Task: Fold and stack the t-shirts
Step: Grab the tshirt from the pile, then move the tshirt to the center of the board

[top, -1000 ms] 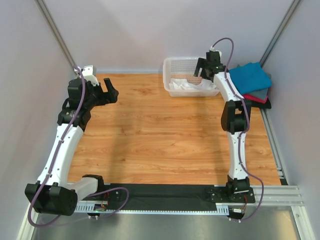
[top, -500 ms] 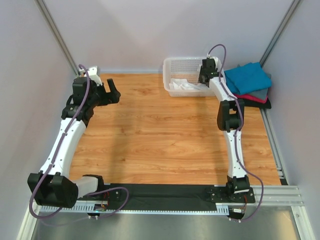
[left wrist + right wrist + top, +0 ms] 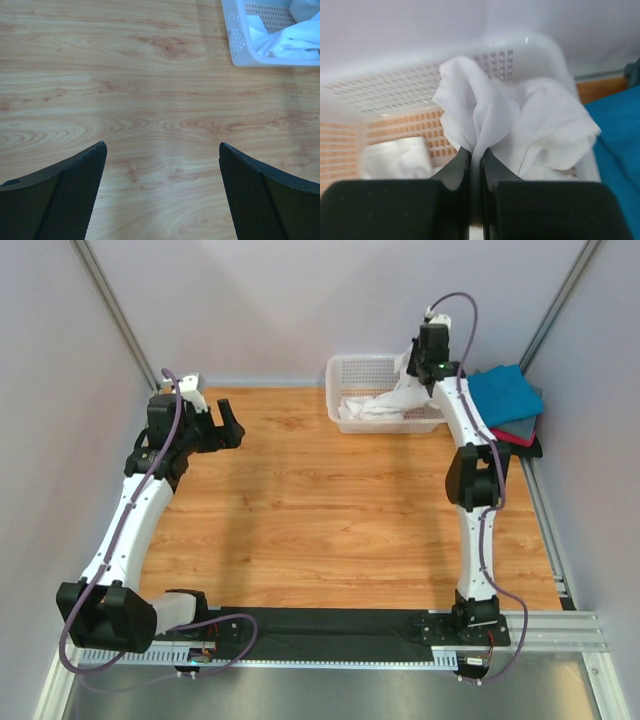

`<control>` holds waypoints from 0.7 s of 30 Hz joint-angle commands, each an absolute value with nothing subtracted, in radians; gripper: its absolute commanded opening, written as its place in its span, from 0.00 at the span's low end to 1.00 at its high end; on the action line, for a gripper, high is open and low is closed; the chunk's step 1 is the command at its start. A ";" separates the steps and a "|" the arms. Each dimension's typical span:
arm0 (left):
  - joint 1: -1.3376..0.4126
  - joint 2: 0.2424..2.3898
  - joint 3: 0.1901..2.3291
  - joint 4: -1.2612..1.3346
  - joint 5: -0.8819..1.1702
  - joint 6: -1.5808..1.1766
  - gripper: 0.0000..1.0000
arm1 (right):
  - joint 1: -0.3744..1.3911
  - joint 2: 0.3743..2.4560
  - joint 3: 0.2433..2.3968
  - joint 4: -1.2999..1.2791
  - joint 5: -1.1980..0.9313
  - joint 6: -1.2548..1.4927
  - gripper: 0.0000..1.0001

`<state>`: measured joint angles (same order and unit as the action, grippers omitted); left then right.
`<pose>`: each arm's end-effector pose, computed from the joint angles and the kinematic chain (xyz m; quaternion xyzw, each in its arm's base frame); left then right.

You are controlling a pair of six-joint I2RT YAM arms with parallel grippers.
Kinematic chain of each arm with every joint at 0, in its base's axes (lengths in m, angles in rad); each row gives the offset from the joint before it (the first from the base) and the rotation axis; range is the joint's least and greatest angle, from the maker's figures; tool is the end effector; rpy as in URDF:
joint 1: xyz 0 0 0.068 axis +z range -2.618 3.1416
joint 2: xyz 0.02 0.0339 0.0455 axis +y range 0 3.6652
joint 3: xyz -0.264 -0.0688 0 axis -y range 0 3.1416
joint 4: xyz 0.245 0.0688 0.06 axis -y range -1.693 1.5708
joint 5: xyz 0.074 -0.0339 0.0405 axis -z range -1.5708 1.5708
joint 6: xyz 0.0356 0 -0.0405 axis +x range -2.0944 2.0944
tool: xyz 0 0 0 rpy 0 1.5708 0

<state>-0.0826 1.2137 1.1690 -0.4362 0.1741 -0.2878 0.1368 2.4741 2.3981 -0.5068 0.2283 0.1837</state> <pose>0.2704 -0.0286 0.3594 -0.0424 0.8521 -0.1682 0.4939 0.5627 0.0693 0.2583 0.0745 0.8732 -0.0238 0.4810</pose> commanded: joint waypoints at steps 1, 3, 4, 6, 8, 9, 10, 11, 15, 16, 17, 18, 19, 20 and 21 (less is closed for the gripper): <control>-0.077 1.177 1.183 -0.397 0.230 -0.284 0.99 | 0.149 2.131 2.387 -0.394 0.144 0.199 0.00; -0.077 1.152 1.184 -0.391 0.268 -0.278 0.99 | 0.158 2.012 2.320 -0.374 0.120 0.202 0.00; -0.077 1.143 1.181 -0.391 0.276 -0.279 0.99 | 0.167 1.979 2.306 -0.370 0.103 0.202 0.00; -0.077 1.117 1.174 -0.377 0.307 -0.284 0.99 | 0.178 1.900 2.301 -0.392 0.048 0.202 0.00; -0.077 1.100 1.166 -0.351 0.339 -0.291 0.99 | 0.202 1.855 2.310 -0.420 0.016 0.199 0.00; -0.077 1.083 1.160 -0.344 0.378 -0.293 0.99 | 0.212 1.809 2.315 -0.446 -0.023 0.199 0.00; -0.077 1.077 1.157 -0.335 0.399 -0.296 1.00 | 0.234 1.786 2.313 -0.455 -0.034 0.198 0.00; -0.077 1.069 1.152 -0.319 0.414 -0.301 0.99 | 0.248 1.760 2.307 -0.463 -0.053 0.195 0.00; -0.080 1.031 1.143 -0.307 0.437 -0.304 0.99 | 0.342 1.596 2.191 -0.472 -0.141 0.189 0.00; -0.080 1.025 1.140 -0.307 0.437 -0.304 1.00 | 0.354 1.566 2.160 -0.474 -0.143 0.195 0.00; -0.080 1.020 1.140 -0.307 0.437 -0.302 1.00 | 0.363 1.539 2.125 -0.474 -0.146 0.219 0.00; -0.080 1.013 1.140 -0.307 0.440 -0.298 1.00 | 0.370 1.485 2.038 -0.471 -0.173 0.235 0.00; -0.080 1.008 1.141 -0.308 0.440 -0.298 1.00 | 0.370 1.458 1.993 -0.466 -0.195 0.256 0.00; -0.080 1.005 1.141 -0.310 0.446 -0.296 1.00 | 0.370 1.409 1.936 -0.465 -0.249 0.287 0.00; -0.080 1.000 1.141 -0.310 0.451 -0.292 1.00 | 0.373 1.388 1.887 -0.457 -0.280 0.302 0.00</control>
<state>-0.0826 1.0260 1.1450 -0.3470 0.4122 -0.2935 0.3729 1.4380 2.0018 -0.4320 -0.1612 0.2283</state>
